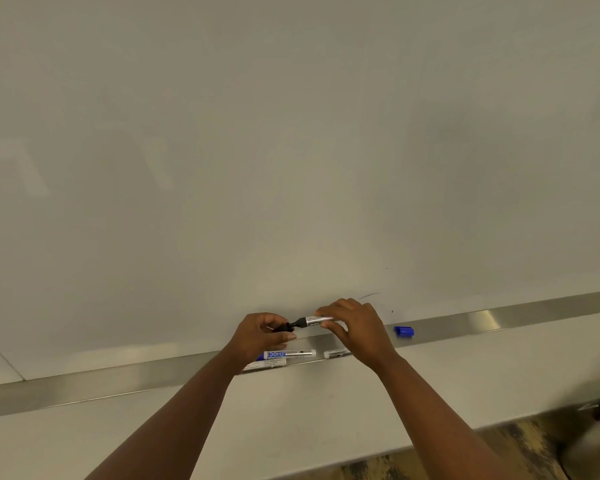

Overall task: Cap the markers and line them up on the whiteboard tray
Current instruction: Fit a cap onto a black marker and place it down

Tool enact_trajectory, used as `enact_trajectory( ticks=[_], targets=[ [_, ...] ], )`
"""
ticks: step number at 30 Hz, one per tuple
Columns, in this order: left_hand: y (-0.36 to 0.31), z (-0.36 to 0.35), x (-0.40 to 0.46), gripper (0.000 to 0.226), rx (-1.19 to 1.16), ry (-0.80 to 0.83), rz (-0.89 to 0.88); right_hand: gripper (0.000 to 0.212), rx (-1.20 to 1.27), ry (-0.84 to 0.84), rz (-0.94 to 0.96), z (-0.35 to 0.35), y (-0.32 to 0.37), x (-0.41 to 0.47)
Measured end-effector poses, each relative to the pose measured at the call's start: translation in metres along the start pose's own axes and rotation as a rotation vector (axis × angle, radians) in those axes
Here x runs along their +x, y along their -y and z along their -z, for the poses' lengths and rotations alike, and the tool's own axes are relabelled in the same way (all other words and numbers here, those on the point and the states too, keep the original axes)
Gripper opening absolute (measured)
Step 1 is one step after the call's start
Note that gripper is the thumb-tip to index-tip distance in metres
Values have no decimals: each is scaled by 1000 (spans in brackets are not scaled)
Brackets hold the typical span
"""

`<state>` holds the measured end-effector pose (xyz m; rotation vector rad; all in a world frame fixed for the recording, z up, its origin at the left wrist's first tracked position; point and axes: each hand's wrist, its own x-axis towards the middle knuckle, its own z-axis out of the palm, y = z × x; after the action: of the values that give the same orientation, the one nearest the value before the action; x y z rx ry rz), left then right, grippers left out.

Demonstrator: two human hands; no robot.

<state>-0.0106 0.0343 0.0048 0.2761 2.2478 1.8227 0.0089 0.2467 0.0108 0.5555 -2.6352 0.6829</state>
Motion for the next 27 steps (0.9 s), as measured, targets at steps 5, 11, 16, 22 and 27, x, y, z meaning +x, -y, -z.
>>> enact_trajectory(
  ticks=[5, 11, 16, 22, 27],
  targets=[
    [-4, 2, 3, 20, 154, 50, -34, 19, -60, -14, 91, 5, 4, 1],
    [-11, 1, 2, 9, 421, 268, 24, 24, -114, 60, 159, 6, 9, 7],
    [-7, -5, 1, 16, 754, 349, 20, 29, -217, 192, 155, 5, 10, 6],
    [-10, -8, 5, 29, 971, 328, -21, 29, -155, 258, -4, 2, 7, 1],
    [-13, -12, 10, 27, 1016, 309, -21, 26, 1, 318, -110, 2, 5, 4]
  ],
)
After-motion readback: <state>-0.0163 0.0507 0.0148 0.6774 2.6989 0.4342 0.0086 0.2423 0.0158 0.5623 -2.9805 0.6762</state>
